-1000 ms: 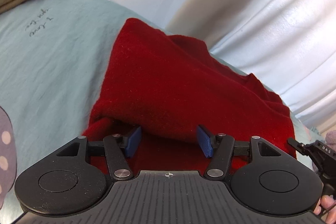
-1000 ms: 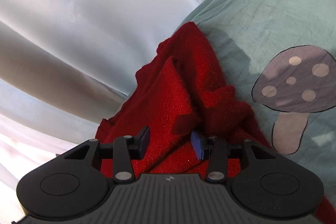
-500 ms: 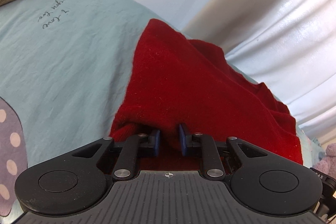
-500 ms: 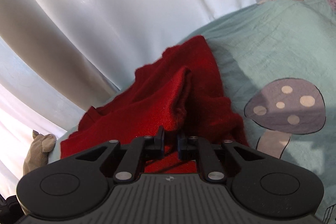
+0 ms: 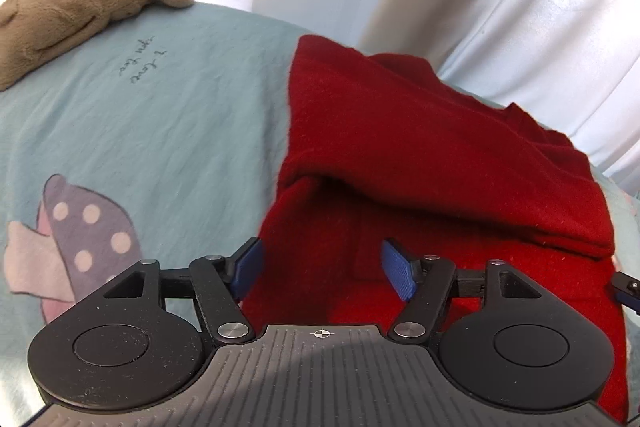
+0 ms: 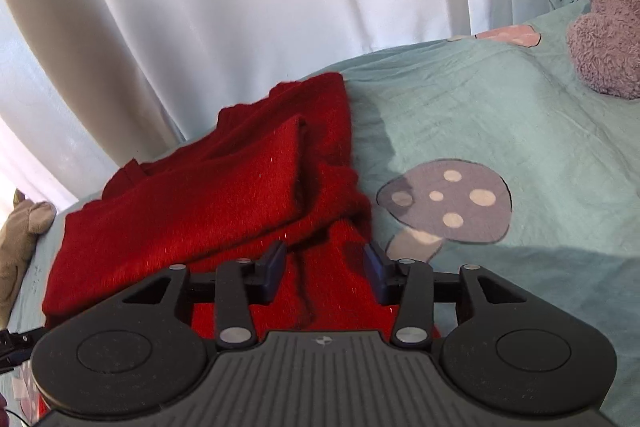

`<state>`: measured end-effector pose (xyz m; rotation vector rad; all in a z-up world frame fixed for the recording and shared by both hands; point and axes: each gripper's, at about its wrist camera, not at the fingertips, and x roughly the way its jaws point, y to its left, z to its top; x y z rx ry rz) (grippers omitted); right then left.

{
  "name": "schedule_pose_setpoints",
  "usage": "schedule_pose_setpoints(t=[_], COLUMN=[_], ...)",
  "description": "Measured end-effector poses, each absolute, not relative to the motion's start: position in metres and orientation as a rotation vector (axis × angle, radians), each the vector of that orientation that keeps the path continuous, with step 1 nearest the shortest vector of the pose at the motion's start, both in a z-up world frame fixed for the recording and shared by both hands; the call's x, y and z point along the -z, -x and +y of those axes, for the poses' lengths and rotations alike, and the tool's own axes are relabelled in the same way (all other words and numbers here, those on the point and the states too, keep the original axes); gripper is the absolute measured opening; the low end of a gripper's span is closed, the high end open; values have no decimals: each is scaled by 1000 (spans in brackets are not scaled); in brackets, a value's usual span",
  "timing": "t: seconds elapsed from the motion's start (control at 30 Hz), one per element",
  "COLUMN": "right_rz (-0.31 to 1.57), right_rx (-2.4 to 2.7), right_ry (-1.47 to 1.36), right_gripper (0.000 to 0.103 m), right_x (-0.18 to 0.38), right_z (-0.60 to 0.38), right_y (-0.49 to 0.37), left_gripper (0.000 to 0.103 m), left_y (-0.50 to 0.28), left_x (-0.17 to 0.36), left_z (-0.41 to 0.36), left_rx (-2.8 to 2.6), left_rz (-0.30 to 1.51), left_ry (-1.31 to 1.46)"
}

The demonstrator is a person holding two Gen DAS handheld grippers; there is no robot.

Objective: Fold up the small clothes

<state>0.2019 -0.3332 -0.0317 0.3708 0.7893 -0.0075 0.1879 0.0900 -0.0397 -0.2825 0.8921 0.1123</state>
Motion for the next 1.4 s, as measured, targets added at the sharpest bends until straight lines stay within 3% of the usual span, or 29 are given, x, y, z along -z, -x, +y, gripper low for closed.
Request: schedule_pose_setpoints(t=[0.13,0.27,0.5,0.83,0.97,1.03,1.1,1.13,1.27,1.4], right_rz=[851,853,905,963,961,958,960,961,961,982], right_rx=[-11,-48,-44,-79,-119,-136,-148,-151,-156,-166], right_ry=[-335,-341,-250,-482,-567,-590,-604,-616,-630,-638], right_gripper=[50,66,67,66,66,64,53,51,51,53], right_x=[41,35,31,48,51,53,54,55,57,57], right_z=[-335,-339,-363,-408,-416,-416,-416,-416,-417,-418], right_y=[-171,-134,-68,-22,-17,-16,-17,-17,-15,-16], left_gripper=[85,95,95,54,22,21,21,30,46,48], left_y=[-161,-126,-80,-48,-45,-42,-40,-38,-32,-27], left_x=[39,36,44,51,51,49,50,51,56,62], left_z=[94,104,131,143,145,147,151,153,163,164], left_rx=[-140,-131,-116,-31,-30,-14,-18,-27,25,114], left_rz=[906,929,1091,1161,1178,1178,1185,1193,1207,1219], left_ry=[257,286,392,458,448,446,448,456,551,647])
